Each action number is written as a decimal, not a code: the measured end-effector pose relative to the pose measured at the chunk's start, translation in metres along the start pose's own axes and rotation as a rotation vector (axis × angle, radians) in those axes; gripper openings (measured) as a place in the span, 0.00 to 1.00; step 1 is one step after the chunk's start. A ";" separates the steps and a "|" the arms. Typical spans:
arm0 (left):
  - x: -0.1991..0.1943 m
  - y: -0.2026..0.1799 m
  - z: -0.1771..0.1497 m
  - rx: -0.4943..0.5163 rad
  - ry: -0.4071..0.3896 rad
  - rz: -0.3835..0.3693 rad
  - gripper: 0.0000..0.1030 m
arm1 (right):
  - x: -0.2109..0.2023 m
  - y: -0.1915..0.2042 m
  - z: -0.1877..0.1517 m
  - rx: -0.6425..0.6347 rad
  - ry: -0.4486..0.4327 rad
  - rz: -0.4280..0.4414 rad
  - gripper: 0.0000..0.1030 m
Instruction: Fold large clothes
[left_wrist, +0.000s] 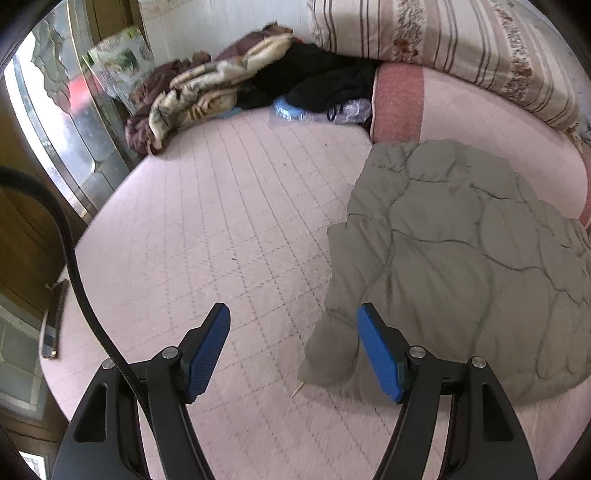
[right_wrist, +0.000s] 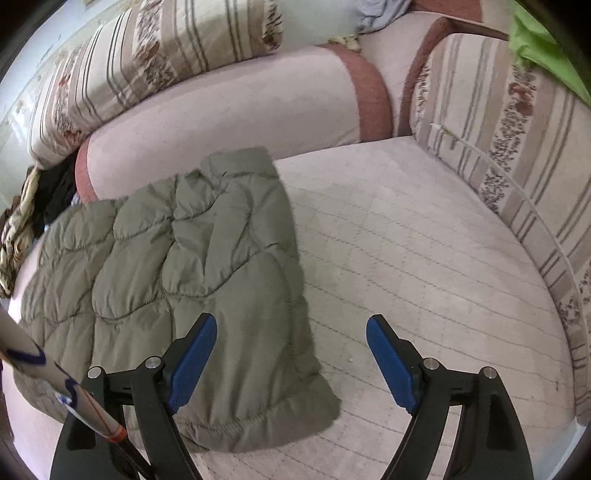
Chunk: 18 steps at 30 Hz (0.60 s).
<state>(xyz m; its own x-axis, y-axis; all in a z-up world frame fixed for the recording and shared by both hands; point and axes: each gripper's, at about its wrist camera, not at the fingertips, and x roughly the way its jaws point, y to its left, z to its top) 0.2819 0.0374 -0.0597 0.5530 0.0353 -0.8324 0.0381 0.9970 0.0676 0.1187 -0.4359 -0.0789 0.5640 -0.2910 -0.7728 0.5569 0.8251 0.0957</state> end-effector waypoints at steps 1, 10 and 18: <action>0.008 0.001 0.002 -0.005 0.015 -0.004 0.68 | 0.007 0.006 -0.001 -0.018 0.009 -0.009 0.84; 0.050 -0.009 -0.003 0.021 0.105 0.056 0.69 | 0.051 0.014 -0.013 -0.002 0.058 -0.016 0.89; 0.030 0.020 0.014 -0.054 0.076 -0.076 0.68 | 0.030 0.000 0.003 -0.012 0.032 -0.020 0.89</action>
<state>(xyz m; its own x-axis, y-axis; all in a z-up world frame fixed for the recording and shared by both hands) 0.3110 0.0571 -0.0757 0.4857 -0.0373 -0.8733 0.0318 0.9992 -0.0250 0.1379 -0.4461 -0.1004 0.5327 -0.2918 -0.7944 0.5602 0.8252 0.0725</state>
